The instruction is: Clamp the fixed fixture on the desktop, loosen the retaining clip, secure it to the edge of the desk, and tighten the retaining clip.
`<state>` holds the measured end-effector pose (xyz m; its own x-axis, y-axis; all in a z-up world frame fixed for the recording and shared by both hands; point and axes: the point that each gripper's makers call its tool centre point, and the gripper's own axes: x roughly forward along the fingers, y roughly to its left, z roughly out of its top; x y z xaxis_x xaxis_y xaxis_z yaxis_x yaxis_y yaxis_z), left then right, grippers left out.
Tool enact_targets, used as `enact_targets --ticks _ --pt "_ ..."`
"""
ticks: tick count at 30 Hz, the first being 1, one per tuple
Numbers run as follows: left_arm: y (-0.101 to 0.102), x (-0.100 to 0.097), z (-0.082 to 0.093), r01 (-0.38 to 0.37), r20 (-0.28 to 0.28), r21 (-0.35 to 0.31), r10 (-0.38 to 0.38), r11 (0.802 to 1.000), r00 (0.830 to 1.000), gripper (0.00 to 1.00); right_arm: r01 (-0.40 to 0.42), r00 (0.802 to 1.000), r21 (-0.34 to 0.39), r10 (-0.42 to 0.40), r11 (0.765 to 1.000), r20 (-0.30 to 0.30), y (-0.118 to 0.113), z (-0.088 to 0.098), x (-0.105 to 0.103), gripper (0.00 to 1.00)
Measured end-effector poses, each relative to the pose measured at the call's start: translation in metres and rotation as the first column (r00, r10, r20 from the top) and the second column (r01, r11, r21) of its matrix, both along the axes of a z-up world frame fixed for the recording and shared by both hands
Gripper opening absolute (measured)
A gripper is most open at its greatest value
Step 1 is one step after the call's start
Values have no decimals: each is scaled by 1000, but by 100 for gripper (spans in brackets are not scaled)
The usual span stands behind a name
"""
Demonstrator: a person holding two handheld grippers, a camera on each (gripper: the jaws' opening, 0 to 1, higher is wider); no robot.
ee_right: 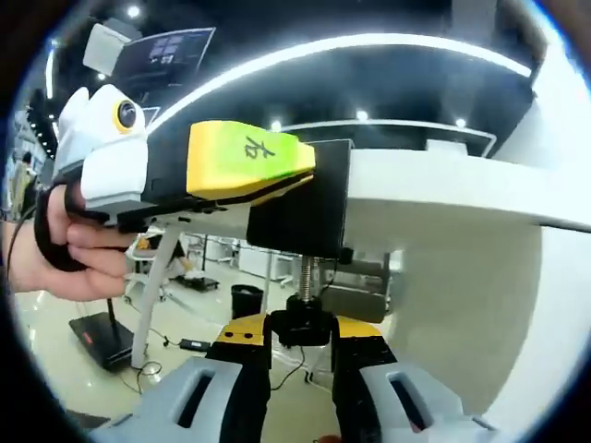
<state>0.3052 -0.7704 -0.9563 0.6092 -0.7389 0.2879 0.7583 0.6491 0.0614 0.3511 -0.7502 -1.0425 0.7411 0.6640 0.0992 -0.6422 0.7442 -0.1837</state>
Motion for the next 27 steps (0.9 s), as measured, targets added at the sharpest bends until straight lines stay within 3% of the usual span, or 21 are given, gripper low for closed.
enact_targets --ticks 6,11,13,15,16,17,18,19,21,22,24,27 --pt "2 0 1 6 -11 -28 -6 1000 1000 2 -224 974 -39 223 974 -36 5 -1 7 24" --pt "2 0 1 8 -10 -21 -8 1000 1000 2 -245 969 -43 243 969 -33 6 -2 6 25" --pt "1 0 1 7 -8 -18 -7 1000 1000 2 -196 980 6 196 981 -42 2 -3 6 25" --pt "1 -1 1 7 -8 -16 -7 1000 1000 2 -102 992 13 103 995 -72 -6 -18 7 26" --pt "1 -1 1 7 -8 -16 -7 1000 1000 2 48 997 -13 -49 999 -60 -20 -25 9 27" --pt "1 -1 1 6 -8 -14 -6 1000 1000 2 156 987 -5 -156 988 -34 -30 -29 6 28" --pt "1 -1 1 6 -8 -13 -6 1000 1000 2 210 977 33 -209 977 -35 -33 -33 -2 29" --pt "1 -1 1 6 -6 -12 -6 1000 1000 2 255 964 68 -248 965 -91 -37 -39 -12 29" --pt "2 -1 1 10 -9 -19 -10 1000 1000 2 285 951 165 -257 944 -173 -34 -40 -26 33" --pt "3 -1 1 12 -10 -24 -12 1000 1000 2 310 944 197 -278 930 -176 -36 -35 -28 35" --pt "4 -1 1 14 -13 -30 -15 999 1000 2 342 937 199 -316 918 -151 -33 -23 -30 37" --pt "4 -1 1 11 -12 -30 -11 999 1000 2 331 943 166 -332 929 -24 -22 7 -34 38"
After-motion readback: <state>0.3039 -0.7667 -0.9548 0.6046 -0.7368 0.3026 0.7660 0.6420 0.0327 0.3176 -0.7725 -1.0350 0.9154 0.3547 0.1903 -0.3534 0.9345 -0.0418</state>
